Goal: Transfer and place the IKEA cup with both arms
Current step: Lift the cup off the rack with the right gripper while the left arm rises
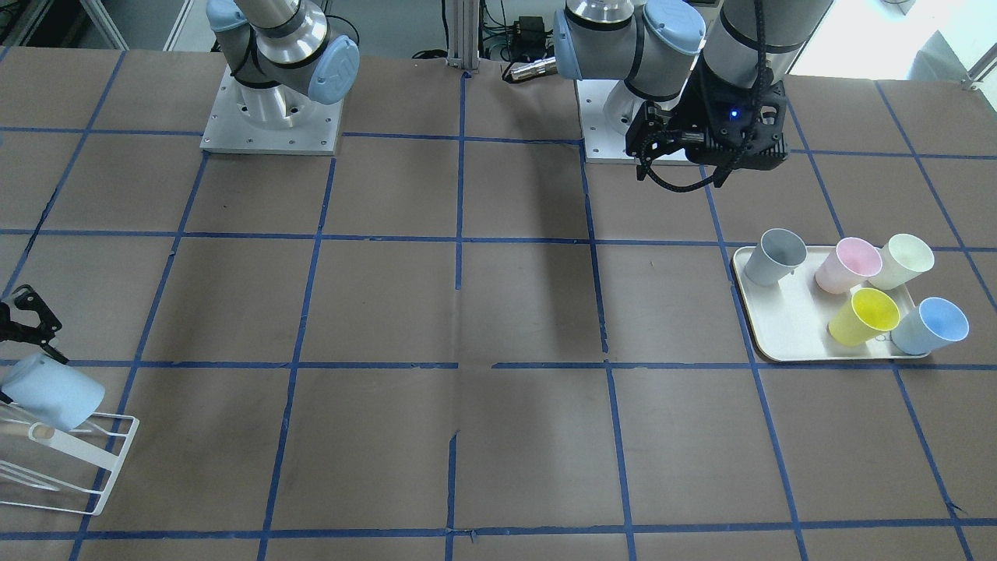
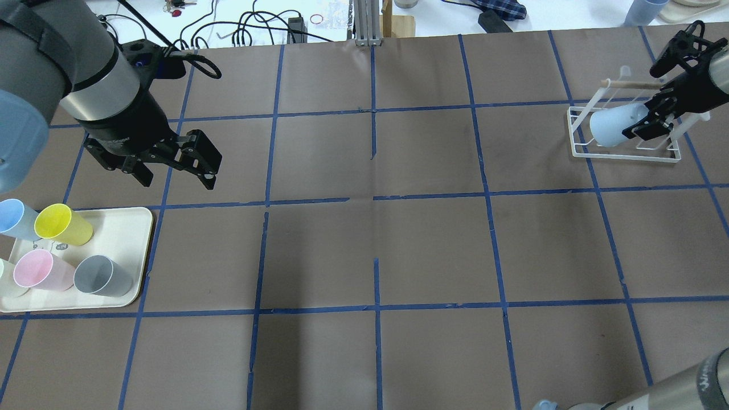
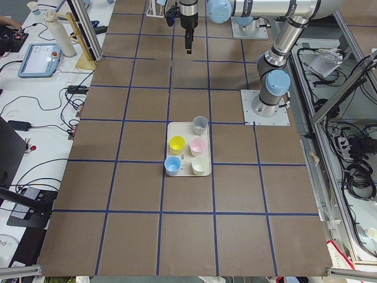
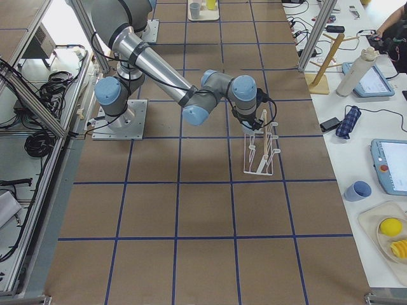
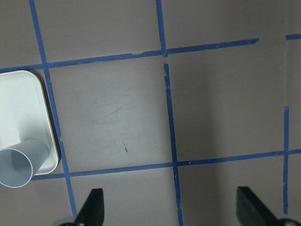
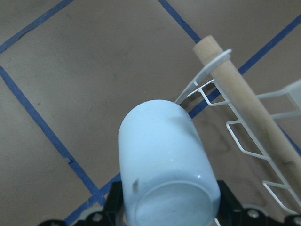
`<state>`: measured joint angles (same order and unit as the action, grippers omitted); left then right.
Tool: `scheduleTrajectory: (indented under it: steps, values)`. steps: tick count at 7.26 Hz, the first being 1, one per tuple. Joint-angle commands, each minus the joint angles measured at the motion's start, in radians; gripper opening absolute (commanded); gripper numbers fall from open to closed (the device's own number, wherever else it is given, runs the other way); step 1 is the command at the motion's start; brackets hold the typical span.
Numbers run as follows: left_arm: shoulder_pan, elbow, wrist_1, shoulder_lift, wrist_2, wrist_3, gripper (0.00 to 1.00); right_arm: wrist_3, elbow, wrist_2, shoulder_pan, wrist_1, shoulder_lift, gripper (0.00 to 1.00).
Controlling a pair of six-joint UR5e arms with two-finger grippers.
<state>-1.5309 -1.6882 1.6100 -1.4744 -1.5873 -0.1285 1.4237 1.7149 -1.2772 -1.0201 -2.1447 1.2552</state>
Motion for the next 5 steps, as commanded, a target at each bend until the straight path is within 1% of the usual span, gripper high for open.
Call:
scheduleTrajectory:
  steps: [1, 3, 5]
  values:
    - [0.029, 0.01, -0.016, -0.013, 0.063, 0.009, 1.0, 0.009, -0.035, -0.002, 0.0, 0.018, 0.035, 0.46]
    - [0.092, 0.019, -0.016, -0.015, 0.237, 0.009, 1.0, 0.006, -0.041, -0.011, 0.0, 0.089, 0.1, 0.47]
    - [0.098, 0.019, -0.015, -0.009, 0.459, 0.01, 1.0, -0.047, -0.038, -0.007, 0.0, 0.224, 0.177, 0.47]
